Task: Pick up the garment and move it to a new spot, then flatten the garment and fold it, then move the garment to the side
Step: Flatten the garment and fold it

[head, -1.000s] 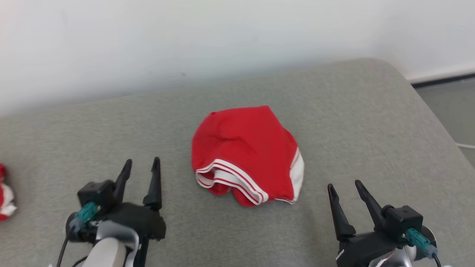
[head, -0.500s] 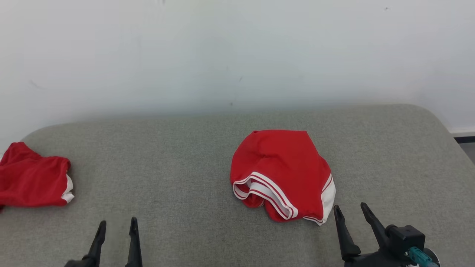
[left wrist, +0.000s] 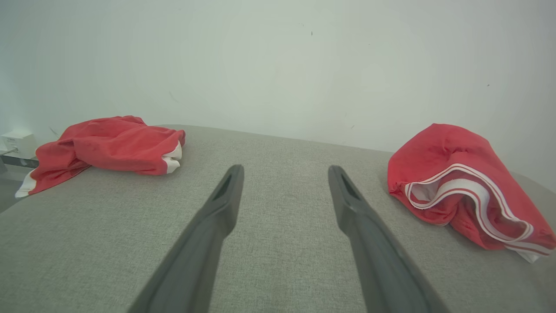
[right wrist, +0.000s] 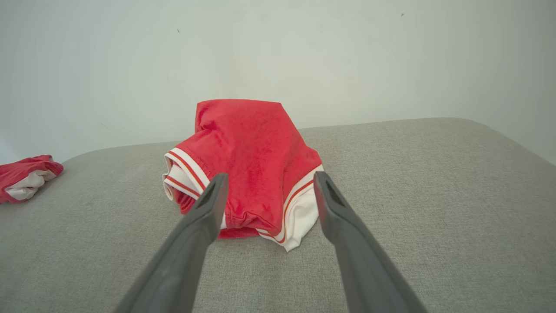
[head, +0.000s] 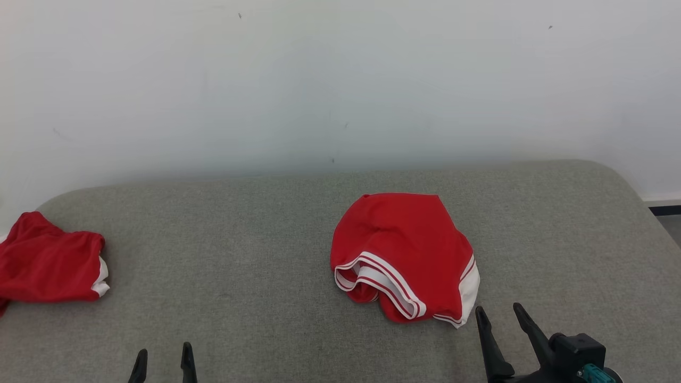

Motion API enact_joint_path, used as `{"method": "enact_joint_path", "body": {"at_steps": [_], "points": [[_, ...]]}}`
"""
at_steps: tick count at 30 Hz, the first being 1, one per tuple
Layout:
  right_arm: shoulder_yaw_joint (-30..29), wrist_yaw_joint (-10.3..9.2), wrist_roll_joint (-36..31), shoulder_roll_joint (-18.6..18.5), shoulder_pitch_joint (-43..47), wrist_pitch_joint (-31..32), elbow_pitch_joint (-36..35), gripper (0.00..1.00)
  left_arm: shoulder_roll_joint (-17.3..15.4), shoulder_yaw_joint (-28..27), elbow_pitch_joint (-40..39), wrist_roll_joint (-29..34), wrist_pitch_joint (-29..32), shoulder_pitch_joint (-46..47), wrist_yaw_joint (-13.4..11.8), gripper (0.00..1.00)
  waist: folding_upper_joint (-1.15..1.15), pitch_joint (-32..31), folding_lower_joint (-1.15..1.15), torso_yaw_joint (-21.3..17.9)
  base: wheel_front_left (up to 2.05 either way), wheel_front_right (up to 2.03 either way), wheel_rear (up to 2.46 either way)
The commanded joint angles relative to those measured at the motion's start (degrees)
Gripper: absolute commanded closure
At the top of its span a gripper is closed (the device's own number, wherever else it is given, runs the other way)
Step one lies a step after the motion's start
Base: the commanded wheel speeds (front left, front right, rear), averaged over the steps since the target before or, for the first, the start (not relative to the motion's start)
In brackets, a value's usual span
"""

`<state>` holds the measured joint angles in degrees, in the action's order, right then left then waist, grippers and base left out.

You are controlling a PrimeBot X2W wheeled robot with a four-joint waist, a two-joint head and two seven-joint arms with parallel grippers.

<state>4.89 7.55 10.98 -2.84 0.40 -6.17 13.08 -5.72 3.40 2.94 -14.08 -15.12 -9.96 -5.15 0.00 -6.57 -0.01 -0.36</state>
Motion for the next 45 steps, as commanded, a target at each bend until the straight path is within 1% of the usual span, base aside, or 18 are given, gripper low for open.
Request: {"method": "enact_joint_path", "body": {"at_steps": [1,11,16,19,24,29,34,36,39,41,45], "points": [[0.2,-0.12,0.3,-0.1,0.4,-0.4,0.1,0.00,0.2,-0.1,0.0,0.5,0.0,0.3,0.1,0.00,0.00,0.1,0.01,-0.1,0.00,0.00,0.00],[0.8,-0.12,1.2,-0.1,-0.8,-0.7,1.1,0.00,0.8,-0.6,1.6,0.7,0.0,1.8,1.2,0.00,0.00,0.5,0.01,-1.2,0.00,0.00,0.00],[1.2,-0.12,1.3,-0.1,-1.2,-0.6,1.2,0.00,1.0,0.4,2.9,0.6,0.0,3.1,2.0,0.00,0.00,1.1,0.01,-2.0,0.00,0.00,0.00],[1.6,-0.12,1.5,-0.1,-1.7,-0.5,1.3,0.00,1.3,1.9,4.2,0.2,0.9,4.7,2.7,0.00,0.00,1.9,0.01,-3.2,0.00,0.00,0.00],[2.3,-0.12,1.4,-0.1,-2.8,-0.1,0.9,0.00,2.0,5.7,7.3,-2.2,4.7,9.5,5.2,0.00,0.00,3.8,0.01,-6.3,0.00,0.00,0.00],[3.3,-0.12,1.3,-0.1,-4.0,-0.1,0.6,0.00,2.5,9.7,12.0,-5.1,7.5,15.3,8.3,0.00,0.00,6.5,0.01,-11.1,0.00,0.00,0.00],[4.0,-0.12,1.6,-0.1,-5.1,-0.5,0.7,0.00,2.8,14.7,16.8,-8.6,9.8,19.5,10.3,0.00,0.00,8.9,0.01,-16.1,0.00,0.00,0.00],[4.2,-0.12,1.7,-0.1,-5.3,-0.8,0.9,0.00,2.7,16.6,18.2,-10.7,10.2,21.2,10.6,0.00,0.00,9.7,0.01,-17.7,0.00,0.00,0.00],[4.4,-0.12,2.0,-0.1,-6.0,-1.2,1.2,0.00,2.8,19.5,19.8,-13.4,10.0,23.4,10.2,0.00,0.00,10.9,0.01,-19.7,0.00,0.00,0.00],[4.7,-0.12,2.2,-0.1,-6.4,-1.6,1.3,0.00,2.7,20.9,21.0,-14.4,9.8,25.2,9.5,0.00,0.00,11.5,0.01,-20.7,0.00,0.00,0.00],[5.0,-0.12,2.6,-0.1,-6.7,-2.1,1.8,0.00,2.7,22.5,24.3,-16.7,10.8,28.2,7.1,0.00,0.00,12.5,0.01,-22.1,0.00,0.00,0.00]]}}
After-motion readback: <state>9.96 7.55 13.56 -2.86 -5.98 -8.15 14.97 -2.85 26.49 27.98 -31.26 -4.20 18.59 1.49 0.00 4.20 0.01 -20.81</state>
